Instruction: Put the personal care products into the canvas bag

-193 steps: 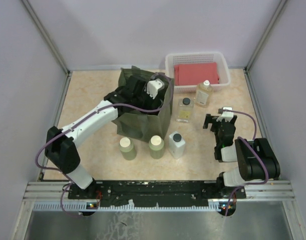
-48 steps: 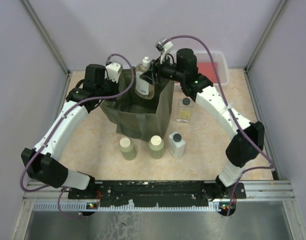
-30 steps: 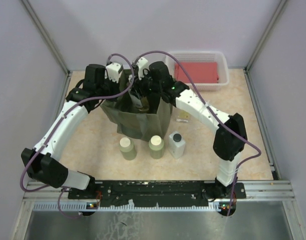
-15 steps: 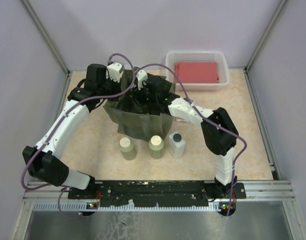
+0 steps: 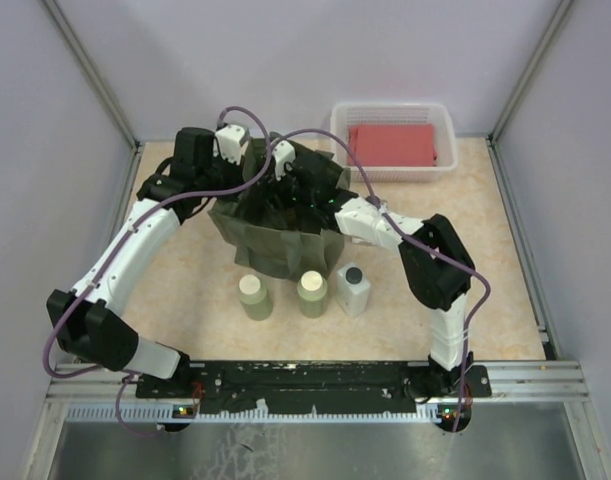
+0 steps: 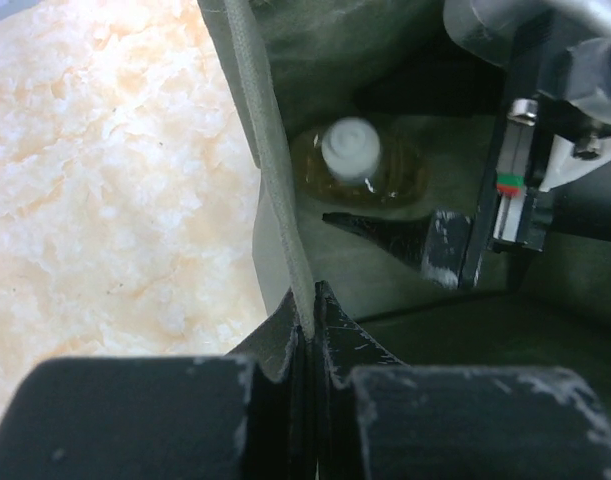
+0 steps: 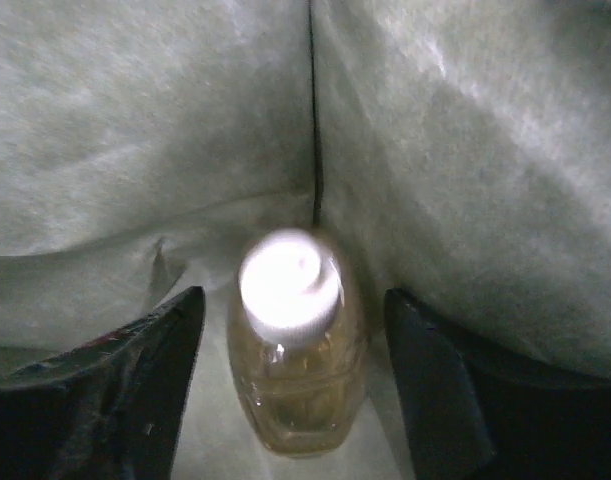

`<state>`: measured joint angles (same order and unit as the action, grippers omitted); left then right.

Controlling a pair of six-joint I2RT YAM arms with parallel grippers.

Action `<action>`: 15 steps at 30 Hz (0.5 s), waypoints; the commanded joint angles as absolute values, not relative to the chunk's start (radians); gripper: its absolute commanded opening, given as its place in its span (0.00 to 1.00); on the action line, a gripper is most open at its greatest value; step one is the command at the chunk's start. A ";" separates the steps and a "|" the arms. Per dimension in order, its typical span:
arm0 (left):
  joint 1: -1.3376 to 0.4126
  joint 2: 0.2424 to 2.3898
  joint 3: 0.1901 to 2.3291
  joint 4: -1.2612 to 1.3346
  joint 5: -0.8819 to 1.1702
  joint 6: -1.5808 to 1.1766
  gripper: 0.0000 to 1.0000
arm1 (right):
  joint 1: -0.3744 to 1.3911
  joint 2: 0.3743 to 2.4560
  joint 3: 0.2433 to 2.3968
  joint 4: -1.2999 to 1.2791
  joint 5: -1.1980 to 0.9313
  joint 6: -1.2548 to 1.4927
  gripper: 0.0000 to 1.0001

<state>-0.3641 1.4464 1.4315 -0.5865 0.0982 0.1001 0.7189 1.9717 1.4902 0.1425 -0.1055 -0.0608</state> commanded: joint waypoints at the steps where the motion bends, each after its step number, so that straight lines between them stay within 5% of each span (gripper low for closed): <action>1: -0.363 1.470 1.448 -0.564 0.103 0.097 0.00 | 0.729 1.905 1.539 0.207 -0.098 -0.092 0.80; 6: -0.364 1.480 1.448 -0.562 0.103 0.098 0.00 | 0.738 1.871 1.597 0.089 -0.093 -0.096 0.95; 15: -0.362 1.480 1.460 -0.568 0.098 0.100 0.00 | 0.770 1.611 1.598 -0.033 0.021 -0.092 0.98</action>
